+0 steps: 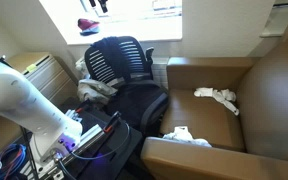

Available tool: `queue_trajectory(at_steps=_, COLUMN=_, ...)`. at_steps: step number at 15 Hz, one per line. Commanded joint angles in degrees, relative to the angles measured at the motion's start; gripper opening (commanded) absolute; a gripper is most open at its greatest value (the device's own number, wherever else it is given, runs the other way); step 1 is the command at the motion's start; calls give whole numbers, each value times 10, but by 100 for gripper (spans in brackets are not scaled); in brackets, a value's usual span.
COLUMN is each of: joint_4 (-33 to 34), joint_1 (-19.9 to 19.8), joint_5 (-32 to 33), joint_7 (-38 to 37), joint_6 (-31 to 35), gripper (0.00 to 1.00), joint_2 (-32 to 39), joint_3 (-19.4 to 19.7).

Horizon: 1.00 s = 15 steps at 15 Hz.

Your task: Pick the bag and put it on the couch

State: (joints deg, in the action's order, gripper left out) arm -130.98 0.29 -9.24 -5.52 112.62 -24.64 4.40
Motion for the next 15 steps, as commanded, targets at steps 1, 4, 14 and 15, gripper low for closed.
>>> queue_trajectory(at_steps=1, joint_4=1, joint_1=-10, joint_5=-4, joint_7=3, joint_6=-2, gripper=100, joint_2=1, joint_3=-8)
queue_trajectory(at_steps=4, joint_4=1, joint_1=-10, joint_5=-4, joint_7=3, joint_6=-2, gripper=100, joint_2=1, joint_3=-8)
queue_trajectory(at_steps=14, joint_4=6, joint_1=-3, joint_5=-21, joint_7=-15, joint_6=90, gripper=100, joint_2=10, joint_3=-21)
queue_trajectory(at_steps=15, joint_4=17, joint_1=2, joint_5=-24, joint_7=-23, joint_6=121, gripper=100, joint_2=13, joint_3=-31)
